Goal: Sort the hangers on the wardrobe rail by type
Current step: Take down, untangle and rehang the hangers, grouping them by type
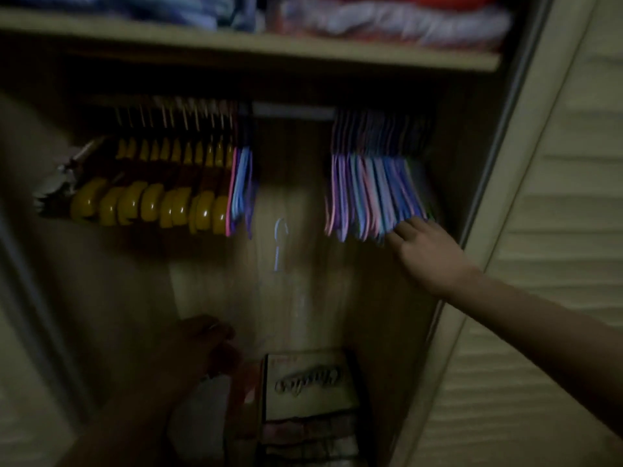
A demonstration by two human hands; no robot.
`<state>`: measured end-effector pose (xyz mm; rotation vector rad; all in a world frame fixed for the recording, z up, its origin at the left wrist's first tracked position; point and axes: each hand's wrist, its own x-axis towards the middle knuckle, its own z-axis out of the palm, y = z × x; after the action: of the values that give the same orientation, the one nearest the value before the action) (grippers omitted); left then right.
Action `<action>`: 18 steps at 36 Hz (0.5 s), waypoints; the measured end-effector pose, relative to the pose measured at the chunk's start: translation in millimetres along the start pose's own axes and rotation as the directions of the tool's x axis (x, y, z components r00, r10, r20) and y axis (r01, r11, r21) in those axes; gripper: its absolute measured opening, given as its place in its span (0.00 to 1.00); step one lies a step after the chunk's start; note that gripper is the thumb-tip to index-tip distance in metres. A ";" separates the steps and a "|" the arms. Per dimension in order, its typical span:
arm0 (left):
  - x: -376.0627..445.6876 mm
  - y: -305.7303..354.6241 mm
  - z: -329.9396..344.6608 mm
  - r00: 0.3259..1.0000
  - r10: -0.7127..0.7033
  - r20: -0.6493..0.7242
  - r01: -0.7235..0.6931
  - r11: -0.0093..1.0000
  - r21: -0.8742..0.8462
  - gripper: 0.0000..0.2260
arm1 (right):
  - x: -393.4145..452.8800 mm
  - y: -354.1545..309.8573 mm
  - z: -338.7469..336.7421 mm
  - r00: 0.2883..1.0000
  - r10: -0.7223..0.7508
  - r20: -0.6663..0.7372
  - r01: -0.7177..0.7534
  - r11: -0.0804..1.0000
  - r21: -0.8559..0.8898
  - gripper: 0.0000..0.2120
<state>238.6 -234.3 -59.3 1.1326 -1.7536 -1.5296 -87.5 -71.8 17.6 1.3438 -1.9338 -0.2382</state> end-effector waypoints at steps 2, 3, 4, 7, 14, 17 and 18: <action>5.1 27.0 9.1 1.000 0.028 0.007 -0.027 0.999 -0.041 0.10 | 11.9 45.7 -19.9 0.984 -0.098 -0.147 0.084 0.992 -0.095 0.15; 10.1 39.5 13.3 0.999 0.042 -0.012 -0.043 0.997 -0.067 0.09 | 18.3 66.6 -30.7 0.978 -0.120 -0.173 0.095 0.985 -0.145 0.16; 11.2 43.2 16.1 0.999 0.042 0.016 -0.041 0.997 -0.068 0.08 | 18.3 82.2 -31.1 0.965 -0.150 -0.217 0.108 0.975 -0.196 0.16; 12.3 80.2 26.2 0.997 0.071 -0.010 -0.071 0.997 -0.034 0.09 | 32.6 134.5 -45.8 0.901 -0.221 -0.374 0.128 0.958 -0.256 0.07; 12.3 151.2 42.4 0.954 0.287 -0.087 -0.280 0.956 0.082 0.10 | 48.2 149.0 -36.6 0.837 -0.098 -0.538 0.029 0.990 -0.136 0.15; 16.9 166.4 57.0 0.941 0.308 -0.141 -0.295 0.949 0.110 0.09 | 49.4 139.4 -32.9 0.840 0.064 -0.538 -0.079 0.997 -0.004 0.16; 17.7 169.4 62.3 0.936 0.320 -0.146 -0.303 0.944 0.130 0.10 | 51.2 137.3 -31.6 0.840 0.089 -0.535 -0.097 0.995 0.014 0.16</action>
<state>137.5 -217.8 90.4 0.9446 -1.8164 -1.1330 -174.2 -49.0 137.8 1.1468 -1.5074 0.1643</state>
